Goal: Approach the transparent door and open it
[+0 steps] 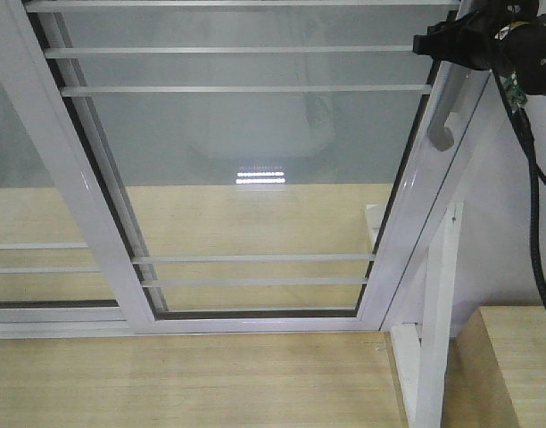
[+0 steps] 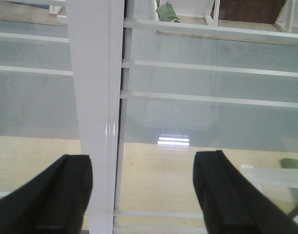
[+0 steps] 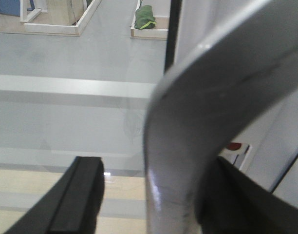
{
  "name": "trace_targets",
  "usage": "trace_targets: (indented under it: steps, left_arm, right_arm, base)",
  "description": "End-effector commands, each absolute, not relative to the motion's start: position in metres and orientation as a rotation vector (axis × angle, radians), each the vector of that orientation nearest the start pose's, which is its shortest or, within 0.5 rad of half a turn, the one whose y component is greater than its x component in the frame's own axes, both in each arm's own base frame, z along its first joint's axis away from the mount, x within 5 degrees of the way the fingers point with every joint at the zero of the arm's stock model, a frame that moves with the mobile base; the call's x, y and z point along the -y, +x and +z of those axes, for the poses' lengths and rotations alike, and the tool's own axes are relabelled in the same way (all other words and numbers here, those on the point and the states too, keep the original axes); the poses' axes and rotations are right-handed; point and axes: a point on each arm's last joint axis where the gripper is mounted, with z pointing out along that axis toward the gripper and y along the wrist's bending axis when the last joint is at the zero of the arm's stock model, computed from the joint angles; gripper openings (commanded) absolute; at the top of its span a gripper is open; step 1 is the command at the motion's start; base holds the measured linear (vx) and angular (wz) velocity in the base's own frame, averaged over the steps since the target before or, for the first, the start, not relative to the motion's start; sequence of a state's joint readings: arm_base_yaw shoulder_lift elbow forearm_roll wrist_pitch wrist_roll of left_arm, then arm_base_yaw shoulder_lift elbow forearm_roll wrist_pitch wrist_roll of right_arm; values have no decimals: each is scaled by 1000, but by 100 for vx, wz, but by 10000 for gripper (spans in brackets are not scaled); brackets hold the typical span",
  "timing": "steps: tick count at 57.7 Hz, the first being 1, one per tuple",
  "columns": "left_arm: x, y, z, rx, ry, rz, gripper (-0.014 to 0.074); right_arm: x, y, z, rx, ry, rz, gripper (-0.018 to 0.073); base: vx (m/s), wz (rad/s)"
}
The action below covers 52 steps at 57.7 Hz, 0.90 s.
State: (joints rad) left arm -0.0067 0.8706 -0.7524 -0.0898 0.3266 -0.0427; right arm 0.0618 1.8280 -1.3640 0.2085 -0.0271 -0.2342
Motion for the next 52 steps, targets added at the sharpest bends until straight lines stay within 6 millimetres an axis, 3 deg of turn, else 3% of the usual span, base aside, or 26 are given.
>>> trace_targets:
  steps: [1,12,25,52]
  left_arm:
    - [4,185,367,-1799,-98,-126,556]
    - [4,185,367,-1801,-98,-127,556]
    - [4,185,367,-1801,-98,-127,556]
    - [4,185,366,-1806,-98,-127,556]
  right_arm:
    - [-25,431,324,-1758,-68,3,311]
    - [-26,426,326,-1818,-56,39,-17]
    - [-33,421,332,-1819,-44,76,-9]
    - [-106,408,336,-1784,-210,189,-8]
  base:
    - [0,0]
    - [0,0]
    - [0,0]
    - [0,0]
